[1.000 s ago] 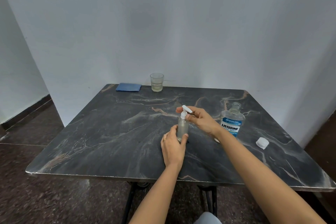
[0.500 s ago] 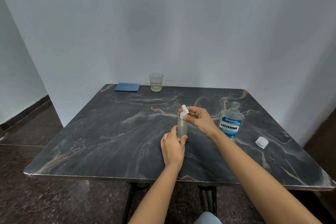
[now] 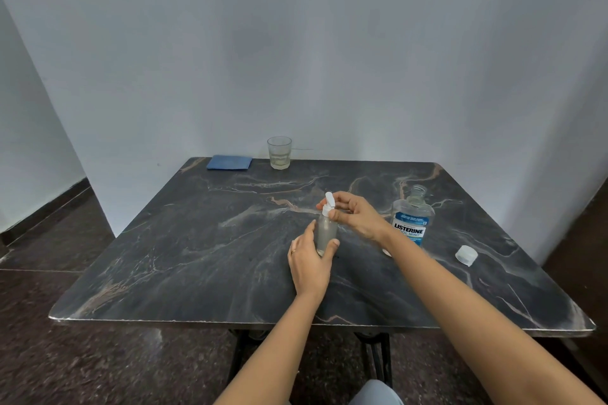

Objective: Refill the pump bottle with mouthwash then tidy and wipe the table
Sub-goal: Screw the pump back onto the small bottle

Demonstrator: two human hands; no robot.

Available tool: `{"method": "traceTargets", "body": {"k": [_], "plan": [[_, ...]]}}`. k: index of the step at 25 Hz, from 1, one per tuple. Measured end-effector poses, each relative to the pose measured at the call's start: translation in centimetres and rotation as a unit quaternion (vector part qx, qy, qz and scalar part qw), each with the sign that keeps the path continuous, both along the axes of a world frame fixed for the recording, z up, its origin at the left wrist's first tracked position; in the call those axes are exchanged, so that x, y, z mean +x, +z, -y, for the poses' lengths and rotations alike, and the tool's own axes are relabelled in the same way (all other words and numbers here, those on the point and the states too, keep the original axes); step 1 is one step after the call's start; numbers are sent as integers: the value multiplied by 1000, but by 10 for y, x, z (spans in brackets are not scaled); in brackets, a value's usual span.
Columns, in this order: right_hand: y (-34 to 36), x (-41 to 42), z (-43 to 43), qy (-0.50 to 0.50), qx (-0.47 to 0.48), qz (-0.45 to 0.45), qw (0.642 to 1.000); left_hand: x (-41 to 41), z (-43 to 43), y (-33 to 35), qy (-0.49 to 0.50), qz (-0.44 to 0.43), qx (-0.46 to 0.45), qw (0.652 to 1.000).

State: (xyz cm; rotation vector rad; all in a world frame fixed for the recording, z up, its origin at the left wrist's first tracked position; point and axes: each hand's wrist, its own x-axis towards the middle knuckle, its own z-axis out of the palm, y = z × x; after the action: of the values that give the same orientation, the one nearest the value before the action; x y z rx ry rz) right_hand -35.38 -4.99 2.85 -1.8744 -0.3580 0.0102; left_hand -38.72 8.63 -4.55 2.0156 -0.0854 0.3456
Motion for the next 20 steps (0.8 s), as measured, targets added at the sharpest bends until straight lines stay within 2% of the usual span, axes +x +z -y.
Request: {"method": "traceTargets", "body": {"k": [3, 10, 20], "plan": [[3, 0, -1, 5, -3, -14, 1000, 8, -1, 13, -17, -9, -25, 1000], [0, -2, -2, -5, 5, -12, 1000, 20, 0, 14, -56, -55, -8, 997], [-15, -1, -23, -187, -4, 34, 982, 15, 9, 17, -11, -26, 8, 1000]]}}
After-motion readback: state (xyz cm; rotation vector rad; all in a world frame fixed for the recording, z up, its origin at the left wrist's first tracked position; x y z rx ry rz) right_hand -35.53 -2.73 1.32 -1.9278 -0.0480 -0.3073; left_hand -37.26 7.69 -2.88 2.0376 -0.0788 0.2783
